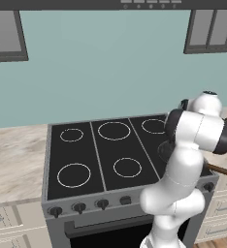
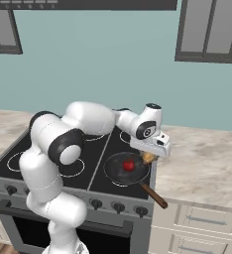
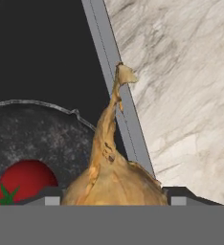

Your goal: Place the pan on the front right burner on the stove. Then place the tomato and the onion in the pan and turn on the front right burner.

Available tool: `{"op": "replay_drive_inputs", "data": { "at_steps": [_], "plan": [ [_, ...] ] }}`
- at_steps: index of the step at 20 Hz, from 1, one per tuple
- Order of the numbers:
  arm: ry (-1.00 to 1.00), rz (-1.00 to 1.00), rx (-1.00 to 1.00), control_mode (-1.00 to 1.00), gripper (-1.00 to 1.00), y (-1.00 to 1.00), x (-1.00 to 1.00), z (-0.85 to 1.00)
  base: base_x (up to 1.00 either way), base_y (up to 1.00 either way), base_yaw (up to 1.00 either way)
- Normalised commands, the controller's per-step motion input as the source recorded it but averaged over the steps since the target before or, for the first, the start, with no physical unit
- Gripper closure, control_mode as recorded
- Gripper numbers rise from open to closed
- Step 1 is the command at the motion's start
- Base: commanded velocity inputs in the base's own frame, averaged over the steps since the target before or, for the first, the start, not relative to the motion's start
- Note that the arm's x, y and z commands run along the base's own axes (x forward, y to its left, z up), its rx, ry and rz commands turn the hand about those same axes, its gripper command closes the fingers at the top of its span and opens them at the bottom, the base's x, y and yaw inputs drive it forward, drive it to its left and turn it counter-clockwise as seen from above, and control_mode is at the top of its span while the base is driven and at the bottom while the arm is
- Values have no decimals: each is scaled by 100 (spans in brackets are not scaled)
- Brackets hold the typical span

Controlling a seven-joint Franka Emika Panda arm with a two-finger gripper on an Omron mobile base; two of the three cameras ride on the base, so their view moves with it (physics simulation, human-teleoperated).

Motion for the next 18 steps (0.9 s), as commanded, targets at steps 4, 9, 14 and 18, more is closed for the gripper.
{"op": "replay_drive_inputs", "data": {
  "at_steps": [4, 9, 14, 18],
  "plan": [
    [0, 0, 0, -100, 100, 15, -23, 0, 0, 0, 0],
    [0, 0, 0, -100, 100, 16, -20, 0, 0, 0, 0],
    [0, 0, 0, -100, 100, 19, -19, 0, 0, 0, 0],
    [0, 0, 0, -100, 100, 21, -18, 0, 0, 0, 0]
  ]
}}
